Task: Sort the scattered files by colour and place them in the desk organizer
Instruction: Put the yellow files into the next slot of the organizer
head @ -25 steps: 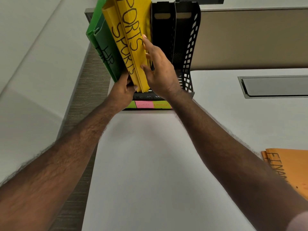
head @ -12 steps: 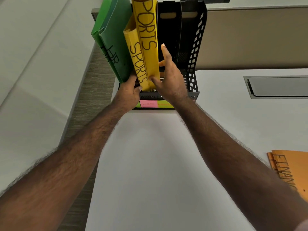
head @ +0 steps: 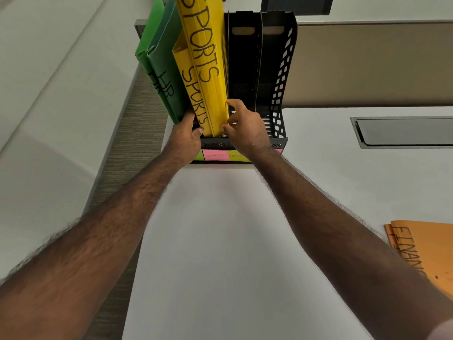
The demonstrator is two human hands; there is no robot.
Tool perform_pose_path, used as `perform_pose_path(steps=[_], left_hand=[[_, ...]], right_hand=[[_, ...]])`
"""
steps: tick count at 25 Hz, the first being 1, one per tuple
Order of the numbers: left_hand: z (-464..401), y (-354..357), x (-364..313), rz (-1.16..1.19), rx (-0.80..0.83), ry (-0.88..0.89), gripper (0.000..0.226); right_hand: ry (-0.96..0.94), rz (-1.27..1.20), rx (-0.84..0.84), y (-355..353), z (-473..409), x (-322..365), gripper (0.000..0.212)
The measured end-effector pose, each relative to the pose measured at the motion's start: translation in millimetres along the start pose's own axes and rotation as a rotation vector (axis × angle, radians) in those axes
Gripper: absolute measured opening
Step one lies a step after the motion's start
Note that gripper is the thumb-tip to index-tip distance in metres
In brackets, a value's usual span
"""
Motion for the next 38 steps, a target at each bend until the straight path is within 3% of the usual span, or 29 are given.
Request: perform_pose_path(steps=[9, 13, 17, 26, 31, 38], left_hand=[[2, -1, 0, 0.036, 0.006, -0.014, 0.032], [1, 4, 2, 0.08, 0.039, -0.036, 0.055], [-3, -1, 5, 0.065, -0.013, -0.008, 0.059], [1, -3, 8, 0.072, -0.084, 0.027, 0.057], [10, -1, 8, 0.154, -0.054, 0.029, 0.063], [46, -13, 13, 0.142, -0.135, -0.024, 0.084]], right_hand=[[0.032, 0.005, -0.01, 12, -2, -11, 0.069], [0.013, 0.164, 0.036, 19, -6, -14, 0.052], [-0.038, 0.292, 0.101, 32, -5, -10, 0.032], [0.093, -0.018, -0.026, 21, 6, -19, 0.067], [0.07, -0.097, -0.086, -2, 21, -17, 0.071], [0.004, -0.037, -0.142, -32, 61, 2, 0.07]])
Point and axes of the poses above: each hand's wrist, its own z-axis away from the middle knuckle, its own y-axis out of the palm, x = y × z, the point moved 9 cm from there along -z, towards the middle knuckle, and after that the axes turned 10 degrees about -x, right-handed, at the moved point
